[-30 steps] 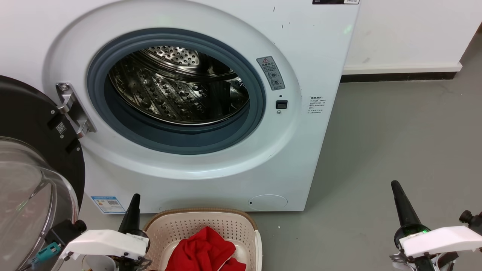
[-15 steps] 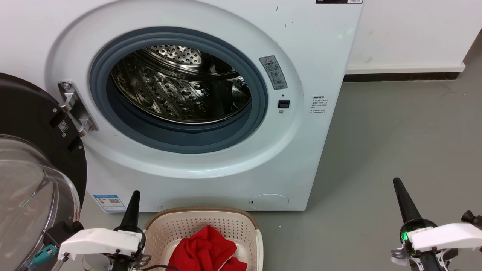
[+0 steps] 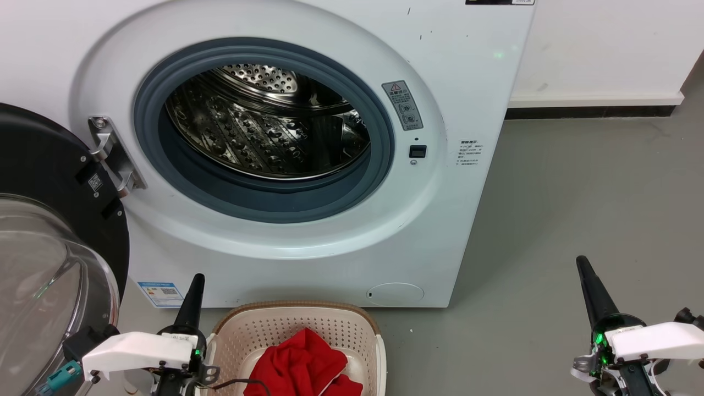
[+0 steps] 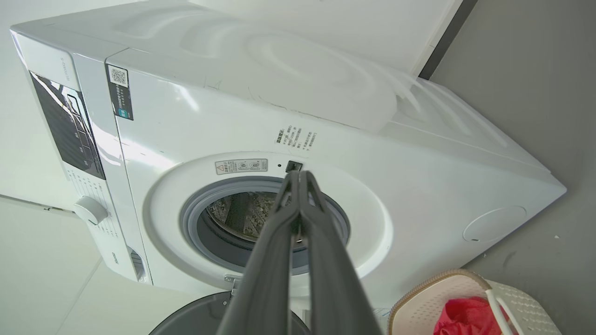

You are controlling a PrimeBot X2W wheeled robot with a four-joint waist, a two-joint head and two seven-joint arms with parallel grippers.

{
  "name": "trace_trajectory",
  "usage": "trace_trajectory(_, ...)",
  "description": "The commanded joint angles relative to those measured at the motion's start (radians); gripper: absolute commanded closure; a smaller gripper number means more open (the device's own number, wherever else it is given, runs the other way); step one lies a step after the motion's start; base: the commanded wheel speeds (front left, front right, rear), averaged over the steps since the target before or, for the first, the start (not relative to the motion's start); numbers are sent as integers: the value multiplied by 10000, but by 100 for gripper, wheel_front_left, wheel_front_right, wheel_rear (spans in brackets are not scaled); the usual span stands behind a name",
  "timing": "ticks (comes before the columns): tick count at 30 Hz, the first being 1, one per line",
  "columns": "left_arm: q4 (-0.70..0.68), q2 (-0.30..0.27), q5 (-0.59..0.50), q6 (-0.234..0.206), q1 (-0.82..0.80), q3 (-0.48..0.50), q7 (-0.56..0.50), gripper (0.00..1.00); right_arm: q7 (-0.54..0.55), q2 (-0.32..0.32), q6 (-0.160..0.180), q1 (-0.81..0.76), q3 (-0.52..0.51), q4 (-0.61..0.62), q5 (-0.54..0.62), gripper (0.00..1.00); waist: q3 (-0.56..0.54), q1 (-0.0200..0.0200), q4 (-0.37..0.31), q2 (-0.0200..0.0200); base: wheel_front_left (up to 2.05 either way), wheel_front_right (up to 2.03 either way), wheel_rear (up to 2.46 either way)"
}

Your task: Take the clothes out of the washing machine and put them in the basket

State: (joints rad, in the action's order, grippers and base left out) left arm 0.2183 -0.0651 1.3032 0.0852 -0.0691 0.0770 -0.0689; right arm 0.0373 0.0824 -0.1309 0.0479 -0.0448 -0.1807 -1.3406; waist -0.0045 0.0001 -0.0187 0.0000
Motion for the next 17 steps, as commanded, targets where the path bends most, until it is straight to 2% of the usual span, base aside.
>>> trace_trajectory(1,-7,9,283,78,-233,66,-58,100,52,38,2,238,-37,-24,-304,100,4,-1,10,0,0,0,0)
trace_trajectory(17,134,79,1638,286,-333,221,-260,100,244,0,2,432,-168,-325,-1634,100,36,-1,87,0,0,0,0)
